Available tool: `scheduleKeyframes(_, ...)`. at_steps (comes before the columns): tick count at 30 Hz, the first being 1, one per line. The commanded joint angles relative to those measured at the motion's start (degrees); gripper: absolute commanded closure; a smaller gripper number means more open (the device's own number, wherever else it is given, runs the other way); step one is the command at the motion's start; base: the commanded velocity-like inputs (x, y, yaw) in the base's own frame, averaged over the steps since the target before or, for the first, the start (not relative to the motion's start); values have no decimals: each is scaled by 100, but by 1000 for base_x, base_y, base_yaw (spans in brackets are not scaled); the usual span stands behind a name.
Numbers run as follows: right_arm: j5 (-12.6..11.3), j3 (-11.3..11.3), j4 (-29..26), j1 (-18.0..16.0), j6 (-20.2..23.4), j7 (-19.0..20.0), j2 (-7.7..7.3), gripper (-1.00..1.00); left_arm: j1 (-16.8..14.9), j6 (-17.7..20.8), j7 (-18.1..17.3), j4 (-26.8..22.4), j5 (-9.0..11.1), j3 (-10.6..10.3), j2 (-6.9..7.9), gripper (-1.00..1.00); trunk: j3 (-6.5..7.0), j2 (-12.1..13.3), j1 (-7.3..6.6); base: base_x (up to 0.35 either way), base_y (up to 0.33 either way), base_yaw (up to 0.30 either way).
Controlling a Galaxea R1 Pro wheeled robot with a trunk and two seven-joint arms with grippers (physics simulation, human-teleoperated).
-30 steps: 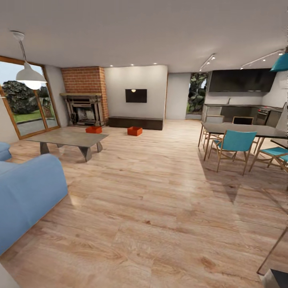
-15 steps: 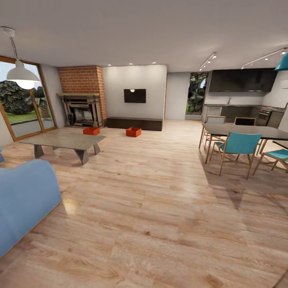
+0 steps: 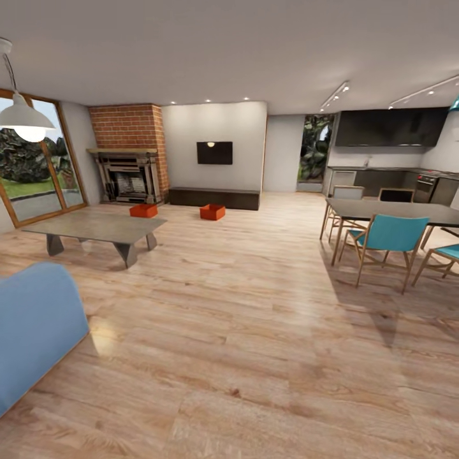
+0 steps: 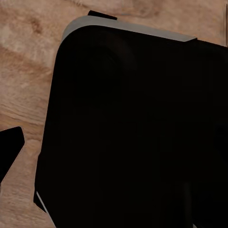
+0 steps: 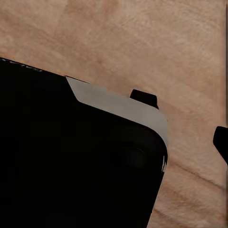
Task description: Move the two storage containers from the living room to the garage. In the garage, place one container on the floor and stack the other container on top of it (either order is fine).
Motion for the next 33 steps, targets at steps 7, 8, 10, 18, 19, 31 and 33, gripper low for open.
scheduleKeyframes(7,-6,9,16,-7,-33,16,0,-100,-2,-14,6,0,21,14,-12,-100,-5,-2,3,335,0,0)
scheduleKeyframes(8,-5,8,16,-7,-33,16,0,-100,-2,-14,6,0,21,14,-14,-100,-5,-2,3,336,0,0)
scheduleKeyframes(10,-8,10,16,-7,-33,16,0,-100,-2,-14,6,0,21,14,-15,-100,-5,-2,3,336,0,0)
scheduleKeyframes(18,-4,10,16,-7,-33,16,0,-100,-2,-14,6,0,20,14,-13,-100,-5,-2,3,336,0,0)
scheduleKeyframes(19,-4,10,16,-7,-33,16,0,-100,-2,-14,6,0,20,14,-14,-100,-5,-2,3,336,0,0)
scheduleKeyframes(31,-5,12,16,-7,-33,16,0,-100,-1,-14,6,0,20,14,-9,-100,-5,-2,3,336,0,0)
scheduleKeyframes(33,-4,11,16,-7,-33,16,0,-100,-1,-14,6,0,20,14,-9,-100,-5,-2,3,336,0,0)
